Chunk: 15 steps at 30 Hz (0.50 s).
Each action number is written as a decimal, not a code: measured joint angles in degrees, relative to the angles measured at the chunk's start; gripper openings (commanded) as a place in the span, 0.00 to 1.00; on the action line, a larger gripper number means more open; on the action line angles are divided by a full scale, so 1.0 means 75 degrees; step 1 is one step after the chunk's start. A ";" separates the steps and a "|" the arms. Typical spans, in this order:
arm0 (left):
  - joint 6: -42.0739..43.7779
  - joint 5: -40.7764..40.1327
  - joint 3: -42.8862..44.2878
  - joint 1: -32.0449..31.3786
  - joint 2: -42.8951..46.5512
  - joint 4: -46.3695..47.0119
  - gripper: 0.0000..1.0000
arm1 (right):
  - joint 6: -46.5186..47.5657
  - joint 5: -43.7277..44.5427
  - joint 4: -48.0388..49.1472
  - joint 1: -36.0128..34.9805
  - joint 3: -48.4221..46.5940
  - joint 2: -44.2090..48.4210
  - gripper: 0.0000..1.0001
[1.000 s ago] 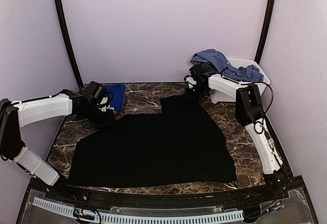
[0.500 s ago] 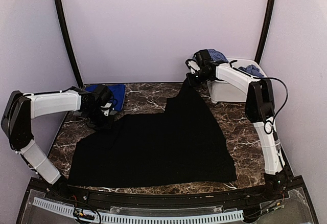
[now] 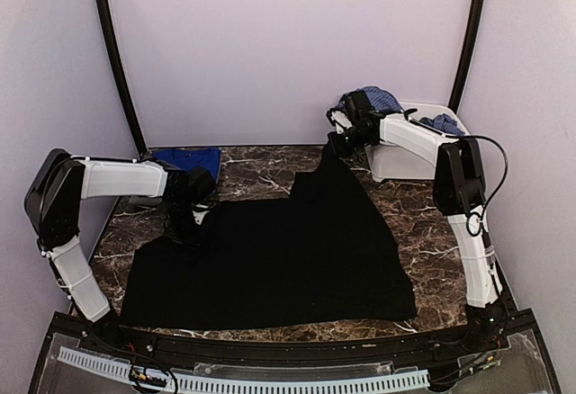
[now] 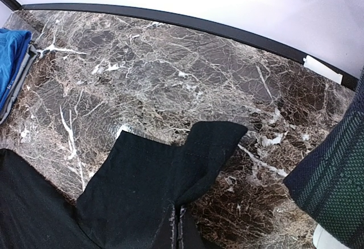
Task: Fold and stack the mixed laundry pile
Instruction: Pick up the 1/3-folded T-shirt from the center of the board.
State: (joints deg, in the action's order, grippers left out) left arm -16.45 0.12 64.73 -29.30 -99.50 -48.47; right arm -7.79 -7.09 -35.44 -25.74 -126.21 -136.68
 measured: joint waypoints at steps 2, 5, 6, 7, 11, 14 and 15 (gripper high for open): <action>0.0090 0.0015 0.0009 -0.0090 -0.0184 -0.0038 0.29 | -0.0003 -0.0006 0.0035 -0.0012 0.0041 0.0026 0.00; 0.0187 0.0038 0.0009 -0.0131 -0.0262 -0.0134 0.30 | 0.0000 -0.0029 0.0064 -0.0017 0.0085 0.0029 0.00; 0.0221 0.0038 0.0009 -0.0131 -0.0277 -0.0140 0.30 | 0.0000 -0.0032 0.0073 -0.0017 0.0099 0.0029 0.00; 0.0256 0.0038 0.0009 -0.0131 -0.0289 -0.0137 0.30 | 0.0000 -0.0032 0.0076 -0.0017 0.0111 0.0029 0.00; 0.0347 -0.0122 0.0009 -0.0131 -0.0472 -0.0143 0.25 | -0.0003 -0.0052 0.0087 -0.0017 0.0119 0.0029 0.00; 0.0353 -0.0303 0.0026 -0.0131 -0.0533 -0.0160 0.19 | 0.0000 -0.0064 0.0093 -0.0017 0.0122 0.0047 0.00; 0.0347 -0.0350 0.0029 -0.0131 -0.0533 -0.0166 0.15 | -0.0003 -0.0073 0.0096 -0.0020 0.0140 0.0064 0.00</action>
State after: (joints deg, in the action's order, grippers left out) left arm -13.85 -2.50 64.95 -30.28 -103.50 -49.71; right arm -7.81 -7.64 -34.72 -25.89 -125.16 -136.20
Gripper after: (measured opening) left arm 0.218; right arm 0.004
